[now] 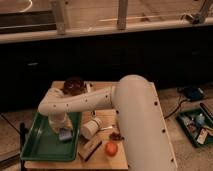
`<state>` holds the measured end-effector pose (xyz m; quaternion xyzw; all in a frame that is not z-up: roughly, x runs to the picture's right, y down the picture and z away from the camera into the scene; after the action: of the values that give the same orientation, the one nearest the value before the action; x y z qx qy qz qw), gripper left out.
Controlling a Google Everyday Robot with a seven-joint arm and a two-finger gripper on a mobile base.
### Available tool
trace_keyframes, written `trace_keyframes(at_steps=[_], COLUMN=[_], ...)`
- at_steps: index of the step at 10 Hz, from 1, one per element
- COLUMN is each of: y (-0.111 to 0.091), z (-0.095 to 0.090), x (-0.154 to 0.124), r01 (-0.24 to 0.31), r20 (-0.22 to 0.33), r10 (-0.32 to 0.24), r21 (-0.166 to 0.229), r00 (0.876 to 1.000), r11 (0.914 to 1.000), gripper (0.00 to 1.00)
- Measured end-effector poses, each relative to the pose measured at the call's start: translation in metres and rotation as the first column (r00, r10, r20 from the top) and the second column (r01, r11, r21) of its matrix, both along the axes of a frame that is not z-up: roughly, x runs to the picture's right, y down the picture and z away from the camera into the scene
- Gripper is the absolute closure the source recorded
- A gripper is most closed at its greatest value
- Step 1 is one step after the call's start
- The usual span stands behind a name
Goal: Wipe tray with sponge
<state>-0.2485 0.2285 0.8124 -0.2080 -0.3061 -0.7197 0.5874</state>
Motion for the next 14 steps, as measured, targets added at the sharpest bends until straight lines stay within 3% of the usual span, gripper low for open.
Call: trace_keyframes(at_steps=[4, 14], y=[-0.004, -0.003], z=[0.003, 0.003], x=[-0.018, -0.018], r01=[0.029, 0.028], r20=[0.050, 0.051], r10=[-0.029, -0.028], r21=[0.009, 0.008], r00=[0.998, 0.998], r11=[0.9995, 0.9996], gripper=[1.00, 1.00])
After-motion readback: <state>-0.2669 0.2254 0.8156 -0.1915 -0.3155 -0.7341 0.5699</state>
